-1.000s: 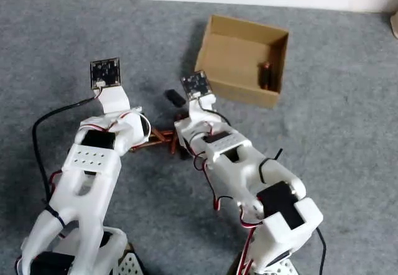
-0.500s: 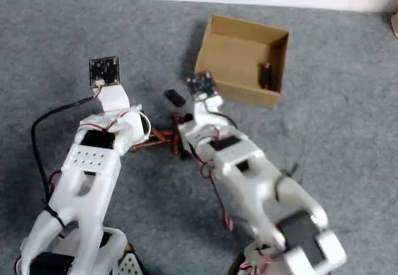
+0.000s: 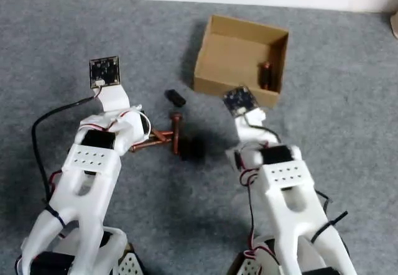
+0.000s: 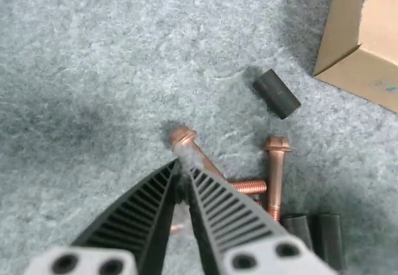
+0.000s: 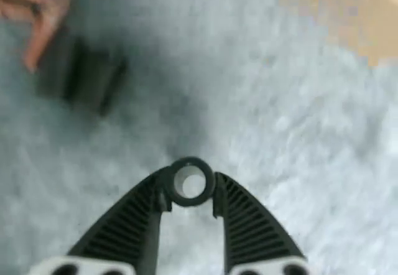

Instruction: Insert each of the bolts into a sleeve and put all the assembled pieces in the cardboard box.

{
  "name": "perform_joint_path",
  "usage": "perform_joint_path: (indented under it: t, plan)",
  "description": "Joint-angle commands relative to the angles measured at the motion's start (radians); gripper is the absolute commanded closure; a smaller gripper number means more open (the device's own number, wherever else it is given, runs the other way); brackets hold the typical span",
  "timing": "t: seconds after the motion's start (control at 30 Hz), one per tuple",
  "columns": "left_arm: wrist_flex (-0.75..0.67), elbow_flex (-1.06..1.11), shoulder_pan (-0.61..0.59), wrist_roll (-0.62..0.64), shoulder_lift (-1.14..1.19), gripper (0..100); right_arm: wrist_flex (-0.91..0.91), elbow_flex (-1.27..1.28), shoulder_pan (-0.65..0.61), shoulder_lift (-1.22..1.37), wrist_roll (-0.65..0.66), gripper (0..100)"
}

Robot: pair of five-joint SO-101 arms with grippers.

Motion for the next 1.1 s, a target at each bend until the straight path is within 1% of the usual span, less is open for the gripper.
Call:
perform_joint_path:
  t: [0.0,0.07,0.23,0.3,0.37,0.43,0.47,0.6,0.9,0.97,1.0,1.07]
  plan:
    - [-0.021,-0.004,-0.012,0.005,-0.001,99,0.082,-0.008,0.024,0.050,0.063,99.4]
    - [-0.021,-0.004,-0.012,0.005,-0.001,99,0.114,-0.025,0.019,0.124,0.092,99.4]
    - [-0.020,-0.002,-0.012,0.005,-0.001,99,0.183,-0.209,0.038,0.390,0.130,98.8]
    - [-0.020,-0.002,-0.013,0.005,-0.001,99,0.225,-0.308,0.045,0.490,0.138,95.1]
    - [-0.020,-0.002,-0.015,0.005,-0.001,99,0.260,-0.392,0.059,0.565,0.137,87.8]
    - [-0.020,-0.002,-0.015,0.005,-0.001,99,0.266,-0.458,0.065,0.601,0.137,82.4]
    - [-0.021,-0.002,-0.015,0.005,-0.001,99,0.271,-0.472,0.065,0.602,0.137,81.7]
    - [-0.021,-0.002,-0.013,0.005,-0.001,99,0.254,-0.452,0.058,0.602,0.137,81.8]
    - [-0.021,-0.002,-0.012,0.005,-0.001,99,0.030,-0.236,0.044,0.604,0.135,81.8]
    - [-0.021,-0.002,-0.012,0.005,-0.001,99,0.024,-0.208,0.042,0.602,0.135,82.0]
    - [-0.021,-0.002,-0.012,0.005,-0.001,99,0.024,-0.197,0.044,0.602,0.135,83.6]
    - [-0.021,-0.002,-0.012,0.005,-0.001,99,0.021,-0.193,0.045,0.602,0.133,92.0]
